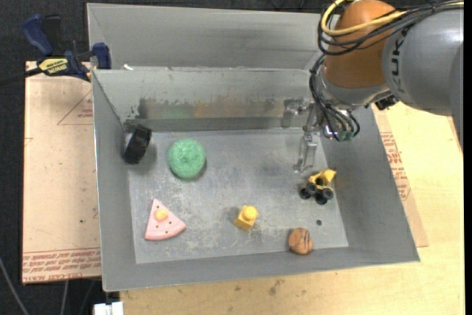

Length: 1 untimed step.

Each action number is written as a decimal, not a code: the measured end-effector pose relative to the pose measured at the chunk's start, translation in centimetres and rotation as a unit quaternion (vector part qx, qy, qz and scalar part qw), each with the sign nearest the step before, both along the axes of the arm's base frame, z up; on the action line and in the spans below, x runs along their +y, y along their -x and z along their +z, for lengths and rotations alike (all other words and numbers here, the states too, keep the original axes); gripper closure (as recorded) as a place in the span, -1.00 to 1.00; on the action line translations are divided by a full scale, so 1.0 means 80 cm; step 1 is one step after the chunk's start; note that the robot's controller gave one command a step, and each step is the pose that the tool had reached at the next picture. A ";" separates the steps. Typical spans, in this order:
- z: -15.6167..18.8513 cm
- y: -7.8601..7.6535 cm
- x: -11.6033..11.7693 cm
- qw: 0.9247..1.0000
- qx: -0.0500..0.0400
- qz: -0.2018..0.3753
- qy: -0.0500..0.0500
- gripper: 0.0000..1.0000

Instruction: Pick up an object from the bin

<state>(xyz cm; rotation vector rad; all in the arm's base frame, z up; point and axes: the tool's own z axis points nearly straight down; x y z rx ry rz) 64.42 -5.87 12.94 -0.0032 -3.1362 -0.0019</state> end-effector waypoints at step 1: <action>0.006 -0.002 0.000 1.000 -0.004 0.001 0.000 -1.00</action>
Offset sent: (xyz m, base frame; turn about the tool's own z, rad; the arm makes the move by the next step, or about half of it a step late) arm -0.0523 -0.0580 -0.0594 -0.3822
